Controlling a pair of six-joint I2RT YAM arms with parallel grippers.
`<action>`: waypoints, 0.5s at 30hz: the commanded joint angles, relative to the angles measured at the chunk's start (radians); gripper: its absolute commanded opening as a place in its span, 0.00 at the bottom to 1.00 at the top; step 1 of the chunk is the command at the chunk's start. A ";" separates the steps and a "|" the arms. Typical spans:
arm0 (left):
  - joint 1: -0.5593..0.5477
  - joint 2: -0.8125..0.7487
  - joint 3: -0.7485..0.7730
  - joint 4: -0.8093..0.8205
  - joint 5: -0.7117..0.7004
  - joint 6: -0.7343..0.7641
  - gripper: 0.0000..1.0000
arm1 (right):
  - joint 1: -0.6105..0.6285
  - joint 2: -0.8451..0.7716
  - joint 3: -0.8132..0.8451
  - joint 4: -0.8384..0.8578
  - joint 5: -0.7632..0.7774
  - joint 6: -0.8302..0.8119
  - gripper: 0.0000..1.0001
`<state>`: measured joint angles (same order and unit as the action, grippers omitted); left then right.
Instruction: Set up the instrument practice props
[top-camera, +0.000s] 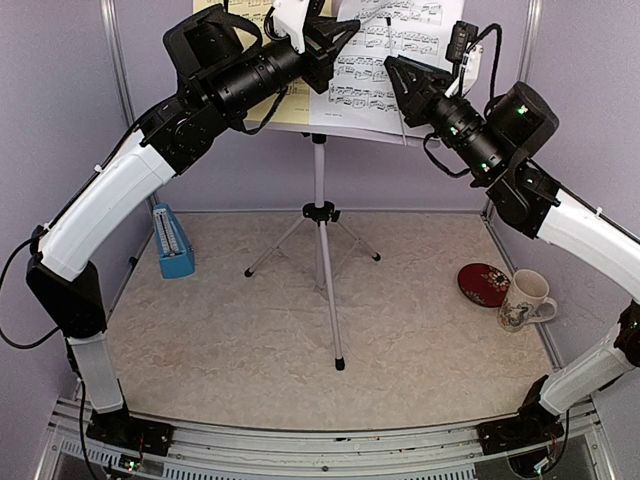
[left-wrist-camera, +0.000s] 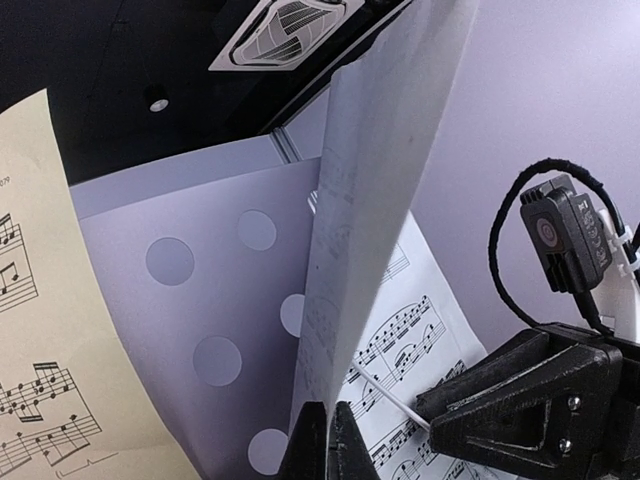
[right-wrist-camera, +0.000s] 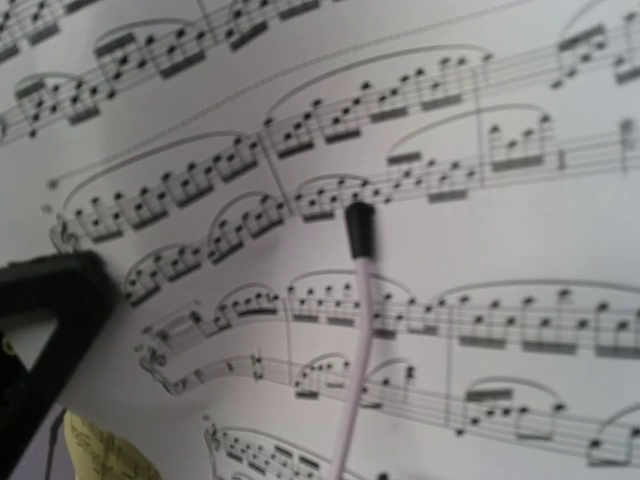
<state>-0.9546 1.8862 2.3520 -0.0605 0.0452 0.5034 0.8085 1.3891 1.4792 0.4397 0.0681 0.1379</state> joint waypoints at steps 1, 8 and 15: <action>0.008 0.009 0.018 -0.001 -0.001 0.011 0.00 | -0.003 -0.025 -0.010 0.021 -0.015 0.001 0.27; 0.007 0.005 0.009 0.014 -0.008 0.003 0.06 | -0.004 -0.045 -0.025 0.029 -0.020 0.000 0.42; -0.021 -0.081 -0.111 0.086 -0.071 0.014 0.38 | -0.003 -0.093 -0.053 0.021 -0.034 -0.031 0.52</action>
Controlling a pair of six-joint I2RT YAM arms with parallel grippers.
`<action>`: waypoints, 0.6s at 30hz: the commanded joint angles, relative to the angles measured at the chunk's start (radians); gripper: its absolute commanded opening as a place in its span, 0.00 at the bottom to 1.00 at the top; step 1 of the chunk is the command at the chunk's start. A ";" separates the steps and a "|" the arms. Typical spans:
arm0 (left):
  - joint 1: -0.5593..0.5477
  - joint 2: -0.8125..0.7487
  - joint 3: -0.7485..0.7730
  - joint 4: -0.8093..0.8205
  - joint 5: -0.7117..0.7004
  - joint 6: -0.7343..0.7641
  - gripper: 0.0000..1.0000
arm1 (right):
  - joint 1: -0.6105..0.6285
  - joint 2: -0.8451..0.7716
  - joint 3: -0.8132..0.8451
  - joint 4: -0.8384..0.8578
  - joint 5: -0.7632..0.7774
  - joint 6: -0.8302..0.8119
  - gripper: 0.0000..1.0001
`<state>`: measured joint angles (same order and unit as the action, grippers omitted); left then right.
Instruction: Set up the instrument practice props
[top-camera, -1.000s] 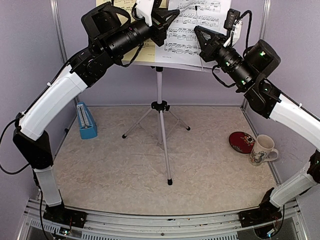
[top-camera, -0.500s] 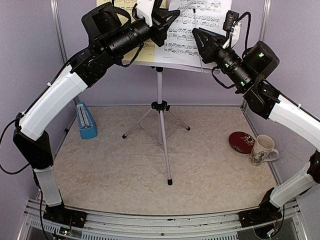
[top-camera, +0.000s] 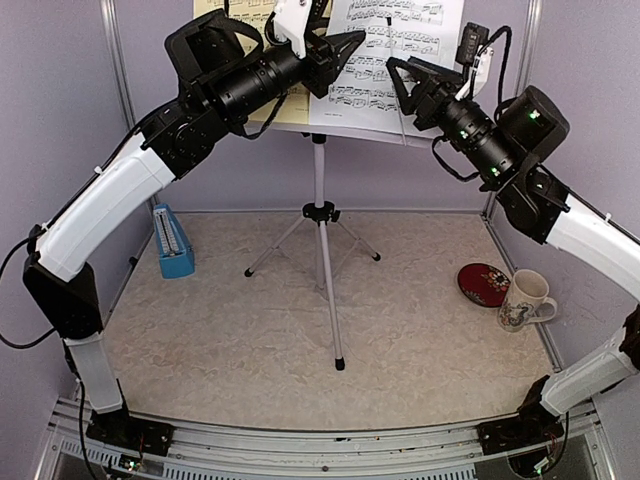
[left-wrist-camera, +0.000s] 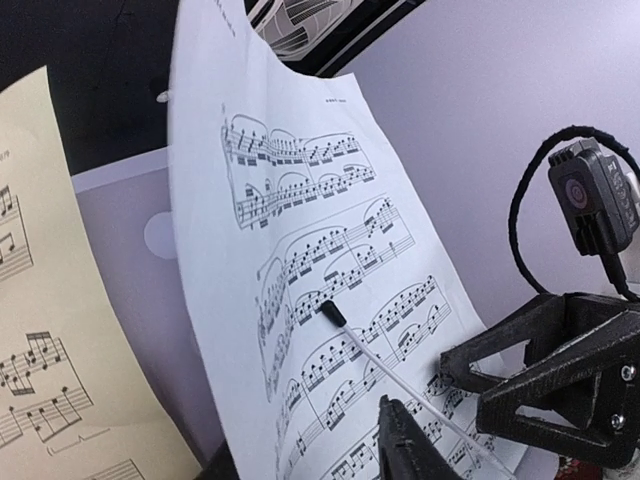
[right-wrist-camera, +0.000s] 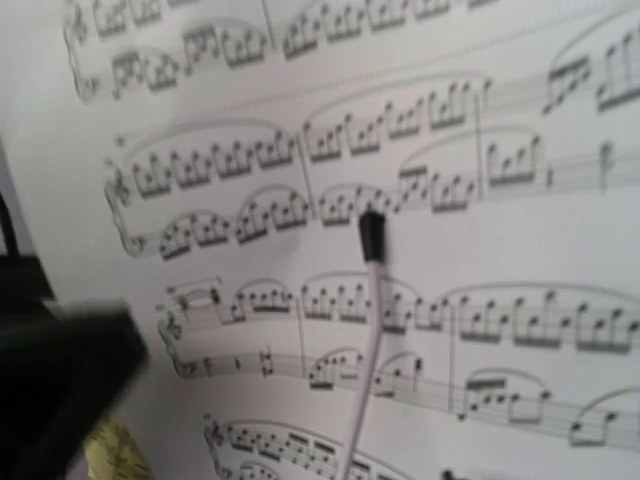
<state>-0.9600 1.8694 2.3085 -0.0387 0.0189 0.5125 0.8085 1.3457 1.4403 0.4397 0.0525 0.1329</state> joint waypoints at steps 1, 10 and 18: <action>-0.017 -0.079 -0.090 0.073 -0.053 0.003 0.44 | -0.003 -0.055 -0.017 0.018 -0.026 -0.037 0.55; -0.045 -0.223 -0.319 0.164 -0.166 -0.003 0.79 | -0.003 -0.076 -0.026 -0.045 -0.124 -0.118 0.82; -0.059 -0.428 -0.686 0.327 -0.306 -0.038 0.84 | -0.003 -0.091 -0.114 -0.085 -0.230 -0.151 0.88</action>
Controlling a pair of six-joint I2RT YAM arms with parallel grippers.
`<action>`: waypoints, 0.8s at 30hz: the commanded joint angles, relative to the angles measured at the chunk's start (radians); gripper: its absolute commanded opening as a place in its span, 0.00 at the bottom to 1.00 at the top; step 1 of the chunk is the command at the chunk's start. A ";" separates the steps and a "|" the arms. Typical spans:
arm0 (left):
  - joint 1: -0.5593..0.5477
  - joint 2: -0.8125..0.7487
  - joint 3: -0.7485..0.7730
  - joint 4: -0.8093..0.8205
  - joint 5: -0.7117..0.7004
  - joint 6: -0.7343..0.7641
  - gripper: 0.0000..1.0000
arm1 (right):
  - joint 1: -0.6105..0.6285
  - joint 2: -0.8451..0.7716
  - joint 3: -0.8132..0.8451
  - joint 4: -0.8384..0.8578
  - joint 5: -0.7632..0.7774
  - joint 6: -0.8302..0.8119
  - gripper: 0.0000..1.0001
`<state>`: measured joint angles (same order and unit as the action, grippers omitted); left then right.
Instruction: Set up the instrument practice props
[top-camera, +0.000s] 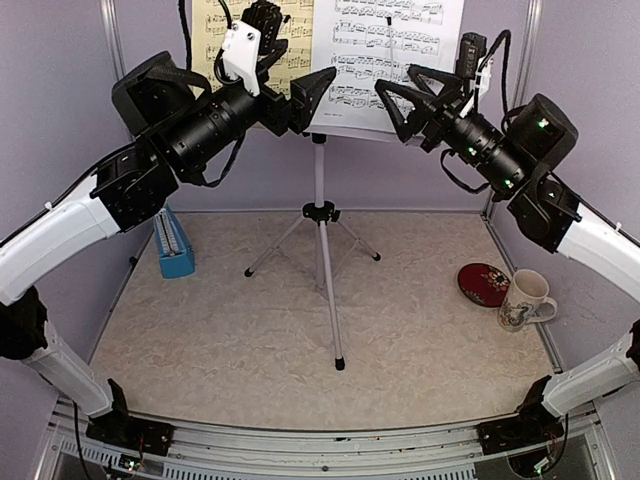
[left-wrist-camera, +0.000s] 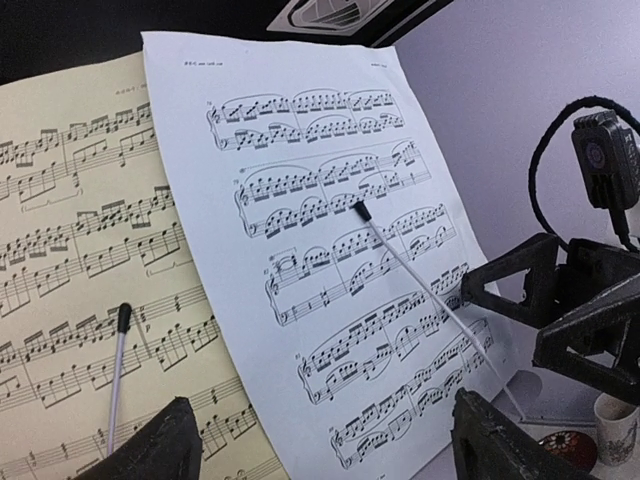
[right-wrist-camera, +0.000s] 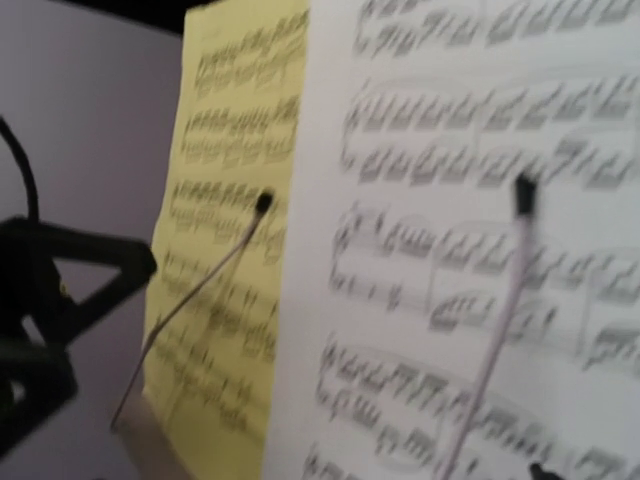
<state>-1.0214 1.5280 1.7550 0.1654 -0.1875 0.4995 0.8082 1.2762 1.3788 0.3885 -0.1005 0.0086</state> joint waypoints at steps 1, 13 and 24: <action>0.003 -0.111 -0.184 0.138 -0.114 -0.033 0.84 | -0.003 -0.024 -0.070 -0.034 -0.101 -0.027 0.88; 0.035 -0.384 -0.792 0.252 -0.129 -0.290 0.81 | -0.004 -0.077 -0.380 -0.040 -0.246 0.081 0.90; 0.076 -0.375 -1.002 0.358 -0.125 -0.498 0.78 | -0.002 -0.070 -0.397 -0.105 -0.221 0.075 0.89</action>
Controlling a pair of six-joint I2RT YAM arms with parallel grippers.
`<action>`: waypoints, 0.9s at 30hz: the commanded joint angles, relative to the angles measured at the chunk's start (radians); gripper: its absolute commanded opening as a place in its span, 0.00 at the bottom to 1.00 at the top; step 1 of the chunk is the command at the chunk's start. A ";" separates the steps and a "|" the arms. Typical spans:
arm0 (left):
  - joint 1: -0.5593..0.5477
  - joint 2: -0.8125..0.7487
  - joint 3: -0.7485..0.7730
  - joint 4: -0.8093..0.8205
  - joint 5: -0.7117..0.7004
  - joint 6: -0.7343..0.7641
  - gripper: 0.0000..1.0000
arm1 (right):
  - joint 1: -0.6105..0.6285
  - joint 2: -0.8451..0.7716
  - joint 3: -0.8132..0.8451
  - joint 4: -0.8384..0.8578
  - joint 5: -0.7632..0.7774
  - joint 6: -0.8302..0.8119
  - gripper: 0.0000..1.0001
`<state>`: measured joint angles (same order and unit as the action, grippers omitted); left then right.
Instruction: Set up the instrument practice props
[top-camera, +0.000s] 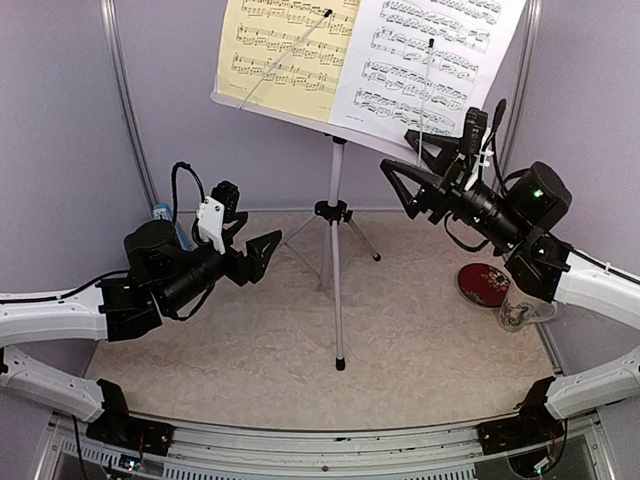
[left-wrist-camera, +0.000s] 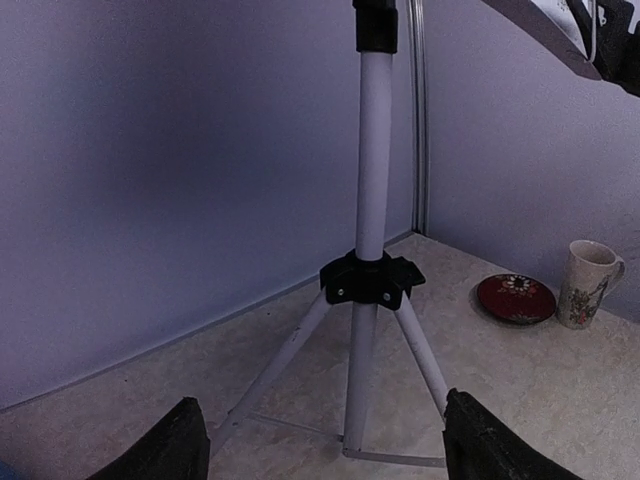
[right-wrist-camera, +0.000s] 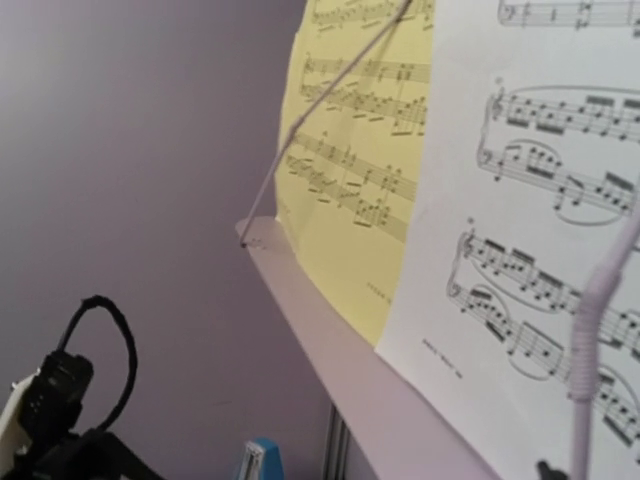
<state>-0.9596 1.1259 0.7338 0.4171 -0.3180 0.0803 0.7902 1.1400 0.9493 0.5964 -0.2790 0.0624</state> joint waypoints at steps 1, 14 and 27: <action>0.016 0.039 0.031 0.116 0.031 -0.079 0.78 | 0.017 0.074 0.075 -0.340 -0.043 0.003 0.89; 0.077 0.136 0.057 0.172 0.111 -0.108 0.78 | 0.024 0.126 0.331 -0.455 -0.102 -0.114 0.90; 0.089 0.151 0.076 0.175 0.123 -0.092 0.78 | 0.024 0.040 0.383 -0.475 0.160 -0.153 0.93</action>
<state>-0.8814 1.2655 0.7773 0.5617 -0.2131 -0.0166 0.8070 1.2278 1.2957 0.1333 -0.1669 -0.0677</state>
